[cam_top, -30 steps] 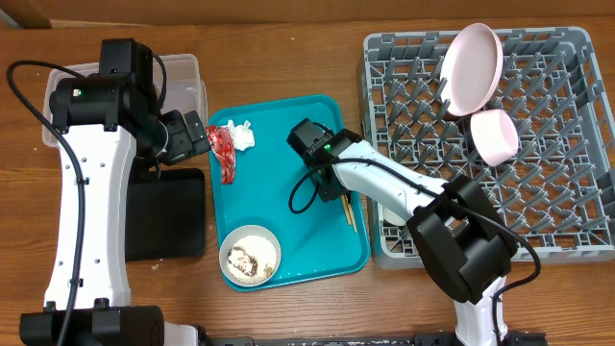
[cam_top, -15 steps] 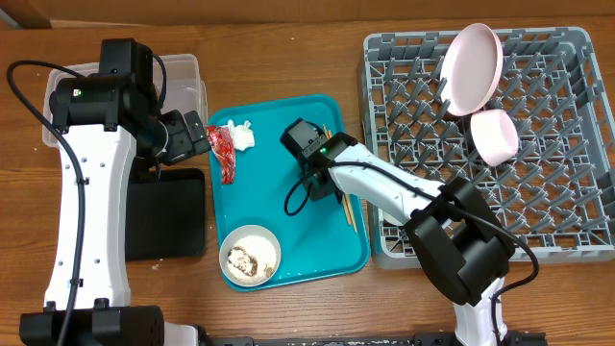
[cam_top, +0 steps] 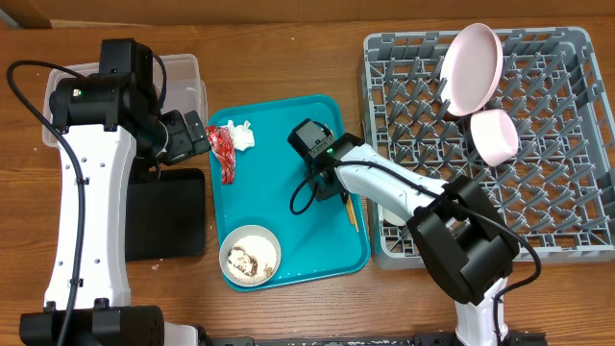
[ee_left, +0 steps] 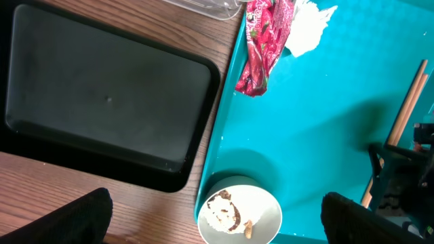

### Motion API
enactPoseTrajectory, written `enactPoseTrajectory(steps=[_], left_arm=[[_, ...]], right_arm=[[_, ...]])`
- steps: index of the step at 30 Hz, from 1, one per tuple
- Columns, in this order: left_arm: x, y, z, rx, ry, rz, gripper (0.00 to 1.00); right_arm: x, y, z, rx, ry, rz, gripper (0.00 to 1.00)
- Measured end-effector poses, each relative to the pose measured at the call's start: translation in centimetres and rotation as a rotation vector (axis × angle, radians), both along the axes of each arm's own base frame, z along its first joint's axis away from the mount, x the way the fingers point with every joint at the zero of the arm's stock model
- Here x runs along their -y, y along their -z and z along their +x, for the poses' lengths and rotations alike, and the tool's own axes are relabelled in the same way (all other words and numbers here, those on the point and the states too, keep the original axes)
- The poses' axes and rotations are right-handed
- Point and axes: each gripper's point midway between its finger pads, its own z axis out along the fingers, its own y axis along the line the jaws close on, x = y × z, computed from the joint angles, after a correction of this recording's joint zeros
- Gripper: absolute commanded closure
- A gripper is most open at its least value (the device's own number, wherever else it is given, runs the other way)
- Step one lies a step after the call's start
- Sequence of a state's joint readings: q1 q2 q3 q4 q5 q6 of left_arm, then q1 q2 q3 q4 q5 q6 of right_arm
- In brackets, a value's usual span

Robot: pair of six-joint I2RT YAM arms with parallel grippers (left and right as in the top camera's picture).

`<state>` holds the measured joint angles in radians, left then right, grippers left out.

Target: Sort waste into correct bins and load items into the dishwasher

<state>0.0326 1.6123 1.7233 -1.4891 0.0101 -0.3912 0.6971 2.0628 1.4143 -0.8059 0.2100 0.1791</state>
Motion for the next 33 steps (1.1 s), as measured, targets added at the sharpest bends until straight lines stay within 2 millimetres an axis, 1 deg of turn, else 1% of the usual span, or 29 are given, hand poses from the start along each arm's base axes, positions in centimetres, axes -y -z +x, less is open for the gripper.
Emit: enactPoseTrajectory(steps=[2, 5, 8, 9, 11, 14, 19, 20, 21, 22, 24, 25, 29, 31, 33], left_arm=[[0.0, 0.0, 0.0, 0.0, 0.0, 0.0, 0.0], [0.0, 0.0, 0.0, 0.0, 0.0, 0.0, 0.0], [0.0, 0.0, 0.0, 0.0, 0.0, 0.0, 0.0], [0.0, 0.0, 0.0, 0.0, 0.0, 0.0, 0.0], [0.0, 0.0, 0.0, 0.0, 0.0, 0.0, 0.0], [0.0, 0.0, 0.0, 0.0, 0.0, 0.0, 0.0], [0.0, 0.0, 0.0, 0.0, 0.0, 0.0, 0.0], [0.0, 0.0, 0.0, 0.0, 0.0, 0.0, 0.0], [0.0, 0.0, 0.0, 0.0, 0.0, 0.0, 0.0], [0.0, 0.0, 0.0, 0.0, 0.0, 0.0, 0.0], [0.0, 0.0, 0.0, 0.0, 0.0, 0.0, 0.0], [0.0, 0.0, 0.0, 0.0, 0.0, 0.0, 0.0], [0.0, 0.0, 0.0, 0.0, 0.0, 0.0, 0.0], [0.0, 0.0, 0.0, 0.0, 0.0, 0.0, 0.0], [0.0, 0.0, 0.0, 0.0, 0.0, 0.0, 0.0]], right_arm=[[0.0, -0.1, -0.1, -0.002, -0.002, 0.0, 0.79], [-0.3, -0.6, -0.2, 0.006, -0.01, 0.01, 0.73], [-0.9, -2.4, 0.3, 0.05, -0.013, 0.048, 0.68], [-1.1, -3.3, 0.5, 0.069, -0.013, 0.063, 0.67], [-1.2, -4.2, 0.6, 0.086, -0.012, 0.077, 0.67], [-1.1, -4.6, 0.7, 0.095, -0.011, 0.08, 0.67], [-1.3, -3.8, 0.9, 0.095, -0.01, 0.074, 0.67], [-1.2, -3.4, 0.9, 0.089, -0.009, 0.066, 0.67], [-1.1, -2.3, 0.8, 0.069, -0.009, 0.048, 0.67], [-1.0, -1.9, 0.7, 0.063, -0.009, 0.042, 0.67], [-0.7, -0.3, 0.5, 0.034, -0.007, 0.014, 0.67], [-0.6, 0.0, 0.6, 0.033, -0.005, 0.008, 0.67], [-0.6, -0.1, 0.8, 0.04, -0.001, 0.01, 0.68], [-0.5, -0.1, 0.8, 0.039, -0.001, 0.009, 0.76], [-0.3, 0.0, 0.6, 0.032, 0.004, 0.001, 0.77]])
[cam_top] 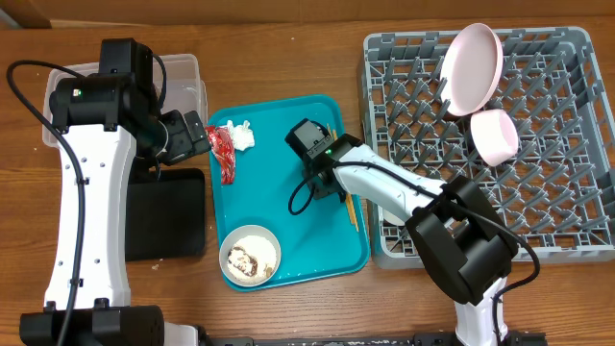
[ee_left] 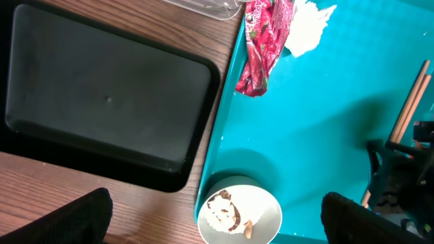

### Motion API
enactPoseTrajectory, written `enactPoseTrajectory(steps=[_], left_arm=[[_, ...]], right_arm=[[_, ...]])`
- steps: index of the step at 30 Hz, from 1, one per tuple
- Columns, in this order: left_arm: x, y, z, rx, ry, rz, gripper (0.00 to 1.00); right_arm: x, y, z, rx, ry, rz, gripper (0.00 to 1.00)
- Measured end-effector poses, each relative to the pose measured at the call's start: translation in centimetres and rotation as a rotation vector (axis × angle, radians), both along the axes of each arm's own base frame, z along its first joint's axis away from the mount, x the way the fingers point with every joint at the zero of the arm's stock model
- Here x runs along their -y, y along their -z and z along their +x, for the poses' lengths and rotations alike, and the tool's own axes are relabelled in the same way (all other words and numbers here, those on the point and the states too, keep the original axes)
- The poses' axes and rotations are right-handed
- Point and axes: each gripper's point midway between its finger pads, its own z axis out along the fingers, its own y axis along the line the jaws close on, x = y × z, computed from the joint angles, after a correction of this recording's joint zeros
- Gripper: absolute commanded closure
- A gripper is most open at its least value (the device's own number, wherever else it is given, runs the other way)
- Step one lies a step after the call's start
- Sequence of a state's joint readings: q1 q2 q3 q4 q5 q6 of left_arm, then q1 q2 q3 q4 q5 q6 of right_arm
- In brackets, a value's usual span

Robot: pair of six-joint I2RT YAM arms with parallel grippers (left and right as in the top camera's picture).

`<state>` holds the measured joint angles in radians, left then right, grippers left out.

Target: Sort waste into correct bins and load items into the dishwasher

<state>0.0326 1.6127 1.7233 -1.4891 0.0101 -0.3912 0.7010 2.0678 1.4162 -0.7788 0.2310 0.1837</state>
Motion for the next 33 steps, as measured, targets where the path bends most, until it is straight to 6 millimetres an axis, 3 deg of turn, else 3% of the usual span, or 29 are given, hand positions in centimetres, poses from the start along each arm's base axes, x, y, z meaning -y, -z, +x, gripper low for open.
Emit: enactPoseTrajectory(steps=[7, 15, 25, 31, 33], left_arm=[[0.0, 0.0, 0.0, 0.0, 0.0, 0.0, 0.0], [0.0, 0.0, 0.0, 0.0, 0.0, 0.0, 0.0], [0.0, 0.0, 0.0, 0.0, 0.0, 0.0, 0.0], [0.0, 0.0, 0.0, 0.0, 0.0, 0.0, 0.0], [0.0, 0.0, 0.0, 0.0, 0.0, 0.0, 0.0]], right_arm=[[0.6, -0.2, -0.4, -0.02, 0.001, -0.027, 0.73], [0.5, -1.6, 0.7, 0.044, 0.009, -0.024, 0.66], [-0.4, -1.4, 1.7, 0.094, 0.011, 0.02, 0.62], [0.2, -0.2, 1.0, 0.083, 0.011, 0.02, 0.62], [0.3, -0.2, 1.0, 0.081, 0.012, 0.022, 0.7]])
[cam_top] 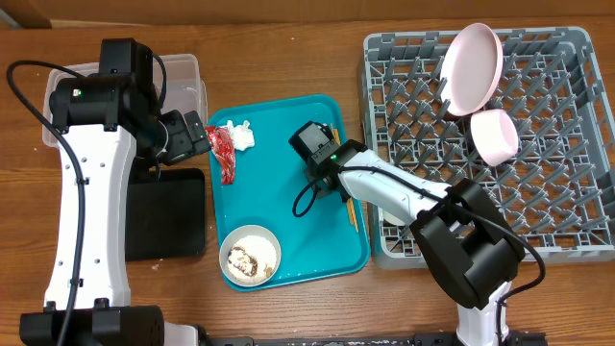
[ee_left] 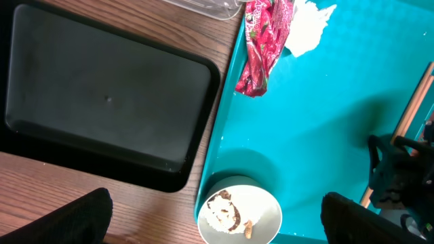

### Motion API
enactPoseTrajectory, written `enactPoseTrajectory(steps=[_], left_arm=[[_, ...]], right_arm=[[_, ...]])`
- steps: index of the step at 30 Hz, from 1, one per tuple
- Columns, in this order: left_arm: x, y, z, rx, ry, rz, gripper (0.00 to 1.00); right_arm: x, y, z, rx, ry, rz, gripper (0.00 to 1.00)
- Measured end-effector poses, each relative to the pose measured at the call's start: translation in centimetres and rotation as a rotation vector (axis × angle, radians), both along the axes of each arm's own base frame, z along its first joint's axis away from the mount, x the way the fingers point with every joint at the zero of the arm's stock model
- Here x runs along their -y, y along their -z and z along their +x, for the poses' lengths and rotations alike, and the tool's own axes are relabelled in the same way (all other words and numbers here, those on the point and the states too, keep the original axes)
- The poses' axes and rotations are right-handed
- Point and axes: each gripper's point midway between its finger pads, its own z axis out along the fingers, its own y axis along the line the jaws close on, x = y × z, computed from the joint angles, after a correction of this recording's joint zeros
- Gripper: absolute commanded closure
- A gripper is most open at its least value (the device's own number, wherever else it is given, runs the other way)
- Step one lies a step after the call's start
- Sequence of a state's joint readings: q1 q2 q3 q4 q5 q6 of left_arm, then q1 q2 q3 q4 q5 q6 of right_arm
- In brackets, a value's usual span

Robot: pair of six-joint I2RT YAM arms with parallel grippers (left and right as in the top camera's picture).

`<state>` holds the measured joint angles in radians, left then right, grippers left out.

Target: Sort waste into correct bins and load items into the dishwasher

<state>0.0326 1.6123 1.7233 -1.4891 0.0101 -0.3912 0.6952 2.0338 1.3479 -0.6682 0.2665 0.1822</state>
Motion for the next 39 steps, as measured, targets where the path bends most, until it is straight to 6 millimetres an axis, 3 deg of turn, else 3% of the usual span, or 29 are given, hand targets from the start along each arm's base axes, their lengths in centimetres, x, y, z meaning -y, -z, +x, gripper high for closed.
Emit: enactPoseTrajectory(steps=[3, 7, 15, 20, 25, 28, 34, 39], left_arm=[[0.0, 0.0, 0.0, 0.0, 0.0, 0.0, 0.0], [0.0, 0.0, 0.0, 0.0, 0.0, 0.0, 0.0], [0.0, 0.0, 0.0, 0.0, 0.0, 0.0, 0.0], [0.0, 0.0, 0.0, 0.0, 0.0, 0.0, 0.0], [0.0, 0.0, 0.0, 0.0, 0.0, 0.0, 0.0], [0.0, 0.0, 0.0, 0.0, 0.0, 0.0, 0.0], [0.0, 0.0, 0.0, 0.0, 0.0, 0.0, 0.0], [0.0, 0.0, 0.0, 0.0, 0.0, 0.0, 0.0]], right_arm=[[0.3, 0.1, -0.2, -0.01, 0.003, -0.011, 0.72], [0.8, 0.0, -0.7, -0.026, 0.004, -0.03, 0.65], [-0.2, 0.1, -1.7, -0.082, -0.017, 0.025, 0.64], [-0.5, 0.2, -2.1, -0.104, -0.039, 0.043, 0.69], [1.1, -0.3, -1.8, -0.075, -0.016, -0.043, 0.68], [1.4, -1.6, -1.0, -0.024, -0.004, -0.053, 0.63], [0.3, -6.6, 1.1, 0.118, 0.014, 0.027, 0.59], [0.1, -7.1, 1.2, 0.126, 0.012, 0.044, 0.59]])
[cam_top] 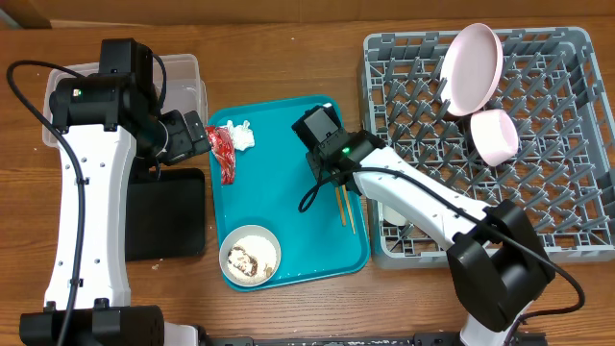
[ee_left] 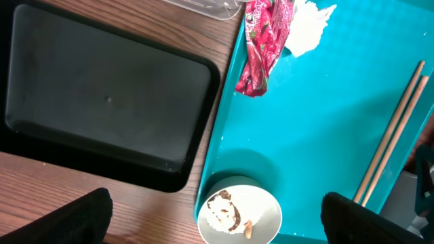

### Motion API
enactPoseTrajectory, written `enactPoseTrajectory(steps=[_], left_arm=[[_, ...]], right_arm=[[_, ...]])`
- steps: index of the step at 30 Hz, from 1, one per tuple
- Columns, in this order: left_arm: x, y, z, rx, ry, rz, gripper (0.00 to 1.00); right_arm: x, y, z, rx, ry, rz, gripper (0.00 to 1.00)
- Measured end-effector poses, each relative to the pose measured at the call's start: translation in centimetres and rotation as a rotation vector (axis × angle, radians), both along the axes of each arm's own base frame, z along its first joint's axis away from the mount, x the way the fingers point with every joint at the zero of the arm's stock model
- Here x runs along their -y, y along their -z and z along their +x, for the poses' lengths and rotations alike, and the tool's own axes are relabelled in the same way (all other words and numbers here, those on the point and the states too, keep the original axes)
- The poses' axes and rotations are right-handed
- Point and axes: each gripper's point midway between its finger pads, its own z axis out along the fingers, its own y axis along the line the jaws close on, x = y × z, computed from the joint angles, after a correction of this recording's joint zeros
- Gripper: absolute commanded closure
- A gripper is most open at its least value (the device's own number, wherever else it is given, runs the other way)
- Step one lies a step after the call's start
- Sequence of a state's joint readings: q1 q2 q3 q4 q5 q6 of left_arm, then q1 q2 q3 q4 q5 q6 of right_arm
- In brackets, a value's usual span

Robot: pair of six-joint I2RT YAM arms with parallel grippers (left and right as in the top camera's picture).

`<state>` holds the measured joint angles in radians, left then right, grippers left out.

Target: Sort waste into correct bins and load items into the dishwasher

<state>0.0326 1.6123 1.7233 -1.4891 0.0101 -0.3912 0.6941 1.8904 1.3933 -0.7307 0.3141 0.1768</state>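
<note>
A pair of wooden chopsticks (cam_top: 343,206) (ee_left: 390,134) lies side by side on the right part of the teal tray (cam_top: 283,207). My right gripper (cam_top: 325,154) hangs above their far end; its own body hides the jaws. A white bowl (cam_top: 250,256) (ee_left: 239,217) with food scraps sits in the tray's near left corner. A red wrapper (cam_top: 223,152) (ee_left: 262,46) and a crumpled white tissue (cam_top: 240,133) (ee_left: 308,24) lie at the far left corner. My left gripper (cam_top: 188,136) (ee_left: 217,222) stands open and empty, high over the tray's left edge.
A black bin (cam_top: 165,213) (ee_left: 102,95) lies left of the tray, and a clear container (cam_top: 184,88) behind it. The grey dish rack (cam_top: 557,211) on the right holds a pink plate (cam_top: 471,65) and a pink bowl (cam_top: 495,135).
My right gripper has moved from the middle of the chopsticks to their far end and looks higher. Both chopsticks now show uncovered in the left wrist view. The left arm has not moved.
My right gripper stayed low over the chopsticks at the tray's right side through all three earlier moments, shifting only slightly. Now it stands off near the tray's far edge, and the chopsticks lie on the tray. The left gripper stayed open and still throughout.
</note>
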Motion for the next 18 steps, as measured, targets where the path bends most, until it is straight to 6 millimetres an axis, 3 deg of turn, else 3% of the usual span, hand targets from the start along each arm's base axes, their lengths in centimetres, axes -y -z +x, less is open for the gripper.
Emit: enactPoseTrajectory(steps=[6, 13, 18], left_arm=[[0.0, 0.0, 0.0, 0.0, 0.0, 0.0, 0.0], [0.0, 0.0, 0.0, 0.0, 0.0, 0.0, 0.0], [0.0, 0.0, 0.0, 0.0, 0.0, 0.0, 0.0]], right_arm=[[-0.9, 0.6, -0.3, -0.016, -0.02, 0.051, 0.58], [-0.8, 4.1, -1.6, -0.111, -0.033, 0.028, 0.57], [-0.3, 7.4, -2.4, -0.181, -0.03, -0.018, 0.75]])
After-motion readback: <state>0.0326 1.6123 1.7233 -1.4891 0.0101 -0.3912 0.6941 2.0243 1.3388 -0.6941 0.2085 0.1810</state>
